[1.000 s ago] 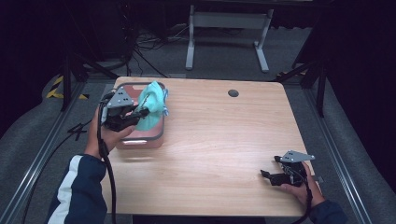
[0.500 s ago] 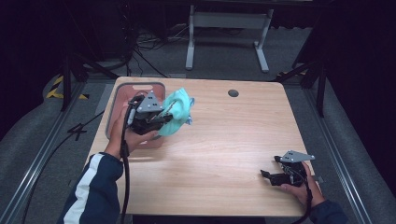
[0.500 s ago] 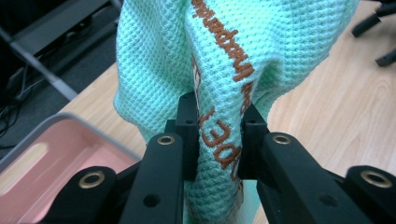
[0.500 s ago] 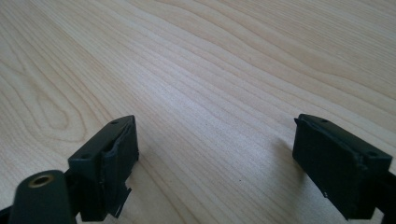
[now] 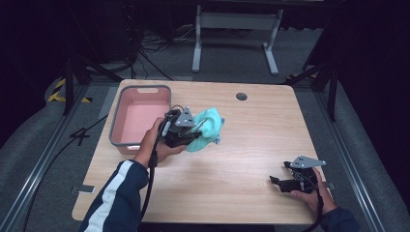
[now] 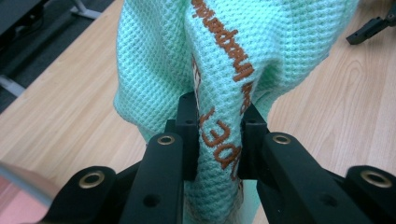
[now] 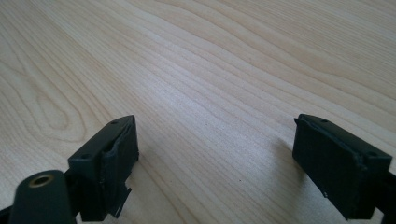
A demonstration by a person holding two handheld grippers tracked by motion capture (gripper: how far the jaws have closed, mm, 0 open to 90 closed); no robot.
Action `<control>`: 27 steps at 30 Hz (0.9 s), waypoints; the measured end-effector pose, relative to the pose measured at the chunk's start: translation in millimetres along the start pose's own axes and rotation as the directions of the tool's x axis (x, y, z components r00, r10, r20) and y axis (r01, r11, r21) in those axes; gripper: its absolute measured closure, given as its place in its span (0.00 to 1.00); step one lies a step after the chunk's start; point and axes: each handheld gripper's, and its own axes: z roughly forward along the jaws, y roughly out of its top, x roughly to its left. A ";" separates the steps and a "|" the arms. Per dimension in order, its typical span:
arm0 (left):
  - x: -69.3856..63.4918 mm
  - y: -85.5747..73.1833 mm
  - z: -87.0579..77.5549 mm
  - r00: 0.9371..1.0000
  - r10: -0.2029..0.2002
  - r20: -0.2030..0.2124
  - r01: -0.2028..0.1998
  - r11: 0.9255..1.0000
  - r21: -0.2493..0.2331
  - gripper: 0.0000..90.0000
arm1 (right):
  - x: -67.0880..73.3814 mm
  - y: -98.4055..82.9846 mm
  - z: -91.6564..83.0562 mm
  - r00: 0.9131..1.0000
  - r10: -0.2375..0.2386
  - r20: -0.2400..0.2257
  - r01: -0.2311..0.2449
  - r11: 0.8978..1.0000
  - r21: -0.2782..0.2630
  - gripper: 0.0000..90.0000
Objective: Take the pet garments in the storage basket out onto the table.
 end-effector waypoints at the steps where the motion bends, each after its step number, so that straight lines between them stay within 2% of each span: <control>1: -1.5 0.5 3.2 1.000 0.008 0.004 -0.008 1.000 0.007 0.85 | 0.0 0.0 0.0 1.000 0.000 0.000 0.000 1.000 0.000 0.17; 8: -11.0 1.4 26.3 0.999 0.021 0.040 -0.022 0.999 0.034 0.84 | 0.1 -0.1 0.0 1.000 -0.002 -0.001 0.002 1.000 -0.001 0.17; 17: -22.4 -2.2 64.1 0.996 0.044 0.072 -0.052 0.992 0.116 0.84 | 0.1 -0.1 0.0 1.000 -0.002 -0.001 0.002 1.000 -0.001 0.17; 27: -29.4 -10.1 96.9 0.995 0.034 0.099 -0.051 0.984 0.170 0.83 | 0.1 -0.1 0.0 1.000 -0.001 -0.001 0.001 1.000 -0.001 0.17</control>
